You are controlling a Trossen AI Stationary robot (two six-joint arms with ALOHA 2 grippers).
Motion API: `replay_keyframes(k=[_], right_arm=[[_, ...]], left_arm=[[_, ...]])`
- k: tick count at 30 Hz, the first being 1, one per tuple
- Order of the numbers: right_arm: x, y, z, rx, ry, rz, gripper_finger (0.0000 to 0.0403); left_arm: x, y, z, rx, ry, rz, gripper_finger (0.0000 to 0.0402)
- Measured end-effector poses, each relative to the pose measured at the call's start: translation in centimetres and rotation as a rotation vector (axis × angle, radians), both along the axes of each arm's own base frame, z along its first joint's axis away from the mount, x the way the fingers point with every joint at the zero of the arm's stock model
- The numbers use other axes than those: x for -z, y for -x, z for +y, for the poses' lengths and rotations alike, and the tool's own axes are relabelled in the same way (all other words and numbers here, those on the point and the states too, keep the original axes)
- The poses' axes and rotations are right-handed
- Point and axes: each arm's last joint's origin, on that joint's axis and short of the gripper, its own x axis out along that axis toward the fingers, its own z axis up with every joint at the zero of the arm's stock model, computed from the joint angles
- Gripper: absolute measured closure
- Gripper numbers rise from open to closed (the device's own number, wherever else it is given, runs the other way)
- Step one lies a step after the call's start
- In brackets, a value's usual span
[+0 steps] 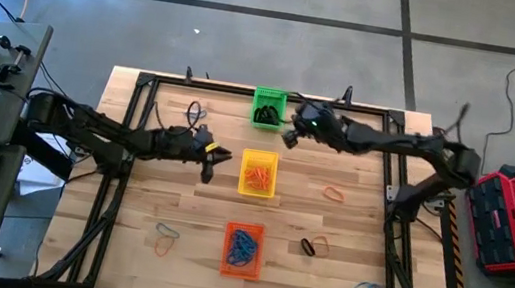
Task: Sort rubber bands into baskets
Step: Put the blue rubber band into the orange bin
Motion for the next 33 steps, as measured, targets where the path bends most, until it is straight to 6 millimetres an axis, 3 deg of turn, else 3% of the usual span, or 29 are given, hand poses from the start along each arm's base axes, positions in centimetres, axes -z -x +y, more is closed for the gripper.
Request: replay_keyframes(k=[7, 13, 18, 24, 33], right_arm=[[0.8, 3.6, 4.0, 0.015, 0.035, -0.086, 0.0403], [3.1, 5.9, 5.7, 0.058, -0.005, -0.096, 0.0403], [4.0, 6.3, 6.7, 0.061, -0.018, -0.111, 0.0403], [3.7, 6.0, 7.7, 0.044, 0.013, -0.138, 0.0403], [3.7, 5.8, 8.5, 0.005, 0.018, -0.139, 0.0403]], left_arm=[[-0.1, 0.0, 2.7, -0.043, 0.038, 0.186, 0.0397], [-0.8, 0.3, 5.0, -0.080, 0.016, 0.373, 0.0399], [-1.6, 1.4, 7.1, -0.094, -0.002, 0.559, 0.0399], [-2.6, 3.1, 10.5, -0.206, -0.039, 0.678, 0.0393], [-2.5, 4.7, 13.2, -0.263, 0.005, 0.696, 0.0326]])
